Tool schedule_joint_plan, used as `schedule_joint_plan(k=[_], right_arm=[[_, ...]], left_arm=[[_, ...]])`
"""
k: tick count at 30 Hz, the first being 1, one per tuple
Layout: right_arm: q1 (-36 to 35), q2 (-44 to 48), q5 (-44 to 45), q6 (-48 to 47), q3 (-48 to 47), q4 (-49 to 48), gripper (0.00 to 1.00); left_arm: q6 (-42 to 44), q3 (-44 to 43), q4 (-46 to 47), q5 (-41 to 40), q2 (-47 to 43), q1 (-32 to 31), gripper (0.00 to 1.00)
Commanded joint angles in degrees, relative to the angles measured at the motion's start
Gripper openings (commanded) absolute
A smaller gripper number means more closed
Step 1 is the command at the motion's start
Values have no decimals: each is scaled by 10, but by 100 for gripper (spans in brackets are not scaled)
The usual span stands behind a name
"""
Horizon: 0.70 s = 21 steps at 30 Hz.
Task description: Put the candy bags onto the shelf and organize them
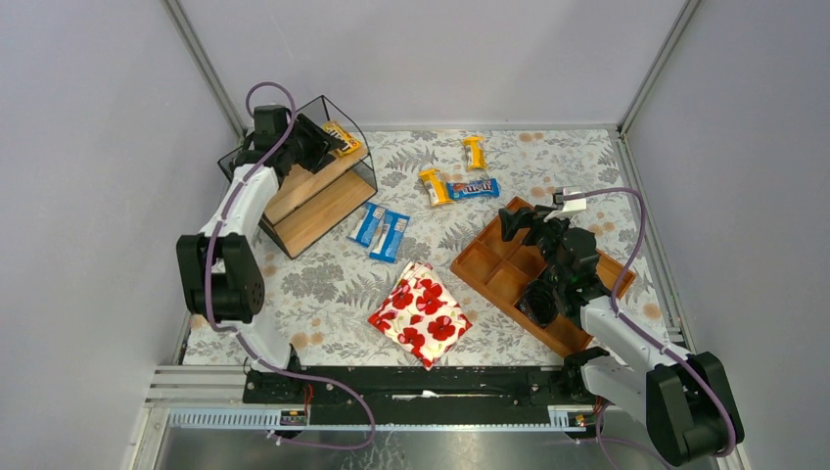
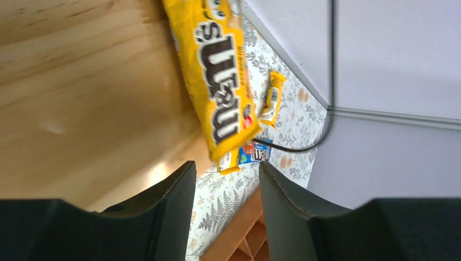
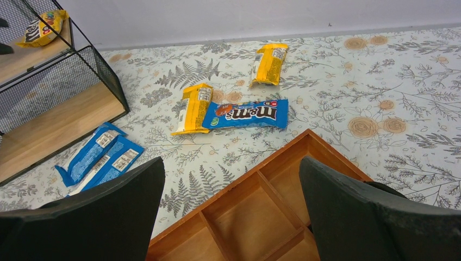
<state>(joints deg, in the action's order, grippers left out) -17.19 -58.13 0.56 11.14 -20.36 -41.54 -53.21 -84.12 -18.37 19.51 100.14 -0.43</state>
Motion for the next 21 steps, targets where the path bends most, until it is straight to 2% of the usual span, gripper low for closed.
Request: schedule_joint_plan(k=[1,6,7,11,16,21], right_arm=[[2,-1,1,-2,-9,-35,100],[2,-4,0,-1,-10,-35,100],[2,-5,1,-1,-11,-35,100],[2,-7,1,-2,-12,-32,100],[2,-7,1,-2,-11,-31,100],[2,-13,-2,2,-12,-33,100]], left_arm=[[28,8,24,-13,-82,3,55],[67,65,22,-33,-169,-7,75],[91,76,21,-38,-192,-26,83],[179,120,-17,-107,-243,-127,98],[273,164,-69,-185,-258,-249,99],[300,164,-109,-224,-217,-303,99]])
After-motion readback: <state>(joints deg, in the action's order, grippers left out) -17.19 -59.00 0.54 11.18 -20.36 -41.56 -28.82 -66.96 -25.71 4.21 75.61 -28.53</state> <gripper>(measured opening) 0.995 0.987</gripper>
